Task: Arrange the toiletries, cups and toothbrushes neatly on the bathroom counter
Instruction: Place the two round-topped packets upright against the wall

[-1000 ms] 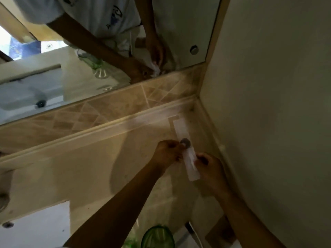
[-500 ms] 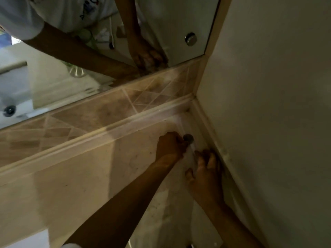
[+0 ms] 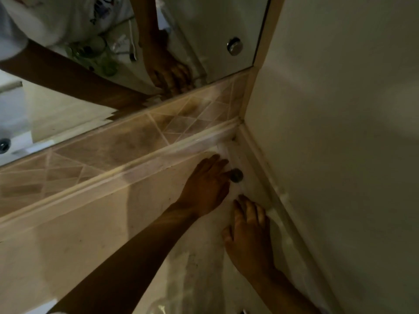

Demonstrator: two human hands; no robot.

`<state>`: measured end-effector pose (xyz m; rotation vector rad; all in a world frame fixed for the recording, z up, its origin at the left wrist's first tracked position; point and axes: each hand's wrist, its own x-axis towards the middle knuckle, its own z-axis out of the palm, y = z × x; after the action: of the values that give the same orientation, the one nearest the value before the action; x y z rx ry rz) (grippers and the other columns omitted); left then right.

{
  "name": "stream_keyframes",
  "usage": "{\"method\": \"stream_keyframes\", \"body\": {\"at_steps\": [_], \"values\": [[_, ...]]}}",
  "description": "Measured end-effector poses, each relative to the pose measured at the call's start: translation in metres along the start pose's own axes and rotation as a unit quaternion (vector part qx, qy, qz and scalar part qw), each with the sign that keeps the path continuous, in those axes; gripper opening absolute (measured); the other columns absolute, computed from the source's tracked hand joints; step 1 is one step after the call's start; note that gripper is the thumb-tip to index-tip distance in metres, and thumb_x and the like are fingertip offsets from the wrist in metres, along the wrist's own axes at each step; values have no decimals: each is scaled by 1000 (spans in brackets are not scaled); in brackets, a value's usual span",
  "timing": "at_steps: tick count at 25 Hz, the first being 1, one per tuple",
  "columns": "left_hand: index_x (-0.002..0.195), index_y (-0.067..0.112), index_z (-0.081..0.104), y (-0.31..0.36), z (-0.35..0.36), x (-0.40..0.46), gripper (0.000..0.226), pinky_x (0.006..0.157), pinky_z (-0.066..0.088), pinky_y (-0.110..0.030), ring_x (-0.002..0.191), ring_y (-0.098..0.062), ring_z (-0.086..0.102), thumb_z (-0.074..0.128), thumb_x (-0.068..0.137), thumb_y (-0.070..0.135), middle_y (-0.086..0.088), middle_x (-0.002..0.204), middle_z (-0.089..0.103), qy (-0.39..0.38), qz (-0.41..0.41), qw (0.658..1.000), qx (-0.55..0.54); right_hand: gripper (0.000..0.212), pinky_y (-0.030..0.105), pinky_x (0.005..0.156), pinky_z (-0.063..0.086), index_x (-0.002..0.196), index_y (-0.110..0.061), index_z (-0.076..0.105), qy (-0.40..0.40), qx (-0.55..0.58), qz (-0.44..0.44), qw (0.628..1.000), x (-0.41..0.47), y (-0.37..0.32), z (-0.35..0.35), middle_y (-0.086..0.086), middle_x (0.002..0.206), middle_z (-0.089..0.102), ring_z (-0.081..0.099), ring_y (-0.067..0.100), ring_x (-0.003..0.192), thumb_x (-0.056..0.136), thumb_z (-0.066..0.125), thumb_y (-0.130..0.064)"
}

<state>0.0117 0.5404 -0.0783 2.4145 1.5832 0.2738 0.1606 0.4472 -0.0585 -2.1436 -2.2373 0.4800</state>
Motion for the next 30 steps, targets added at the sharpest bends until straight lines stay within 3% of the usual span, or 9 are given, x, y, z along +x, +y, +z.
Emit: {"method": "stream_keyframes", "body": {"at_steps": [10, 18, 23, 26, 28, 30], "values": [[143, 15, 51, 13, 5, 5, 47, 120, 19, -51, 147, -37, 31, 51, 98, 28, -15, 153, 44, -26, -17, 999, -8, 72, 51, 101, 44, 134, -15, 59, -3, -10, 29, 1000, 3, 12, 4, 11, 143, 54, 39, 29, 129, 68, 70, -41], [147, 18, 45, 16, 8, 10, 51, 122, 19, -57, 150, -37, 24, 48, 98, 31, -13, 157, 38, -45, -26, 999, -3, 70, 52, 99, 45, 133, -16, 61, 38, -4, 27, 999, 3, 16, 11, 13, 145, 52, 31, 28, 130, 68, 61, -41], [151, 20, 37, 18, 6, 12, 53, 124, 11, -55, 154, -33, 13, 44, 100, 33, -11, 163, 28, -70, -38, 997, -13, 70, 52, 102, 42, 136, -14, 57, 12, 12, 28, 999, 4, 16, 8, 14, 149, 47, 39, 34, 136, 72, 59, -42], [155, 21, 29, 21, 1, 8, 56, 124, 10, -53, 154, -30, 9, 41, 102, 36, -9, 165, 22, -84, -38, 996, -21, 68, 51, 107, 37, 140, -15, 52, -6, 44, 27, 999, -1, 15, 0, 14, 154, 40, 35, 34, 140, 77, 56, -38], [155, 19, 28, 28, -7, -1, 56, 125, 9, -49, 154, -29, 11, 40, 103, 36, -9, 165, 22, -93, -44, 994, -35, 61, 50, 107, 38, 135, -15, 55, 15, 69, 6, 997, -7, 20, -4, 14, 150, 43, 35, 33, 137, 78, 60, -33], [150, 16, 39, 44, -19, -15, 51, 124, 15, -46, 150, -30, 23, 44, 102, 32, -11, 159, 35, -99, -55, 992, -49, 49, 47, 108, 37, 128, -16, 57, 8, 105, 1, 994, -18, 27, -7, 12, 146, 45, 37, 32, 133, 81, 64, -29]]}}
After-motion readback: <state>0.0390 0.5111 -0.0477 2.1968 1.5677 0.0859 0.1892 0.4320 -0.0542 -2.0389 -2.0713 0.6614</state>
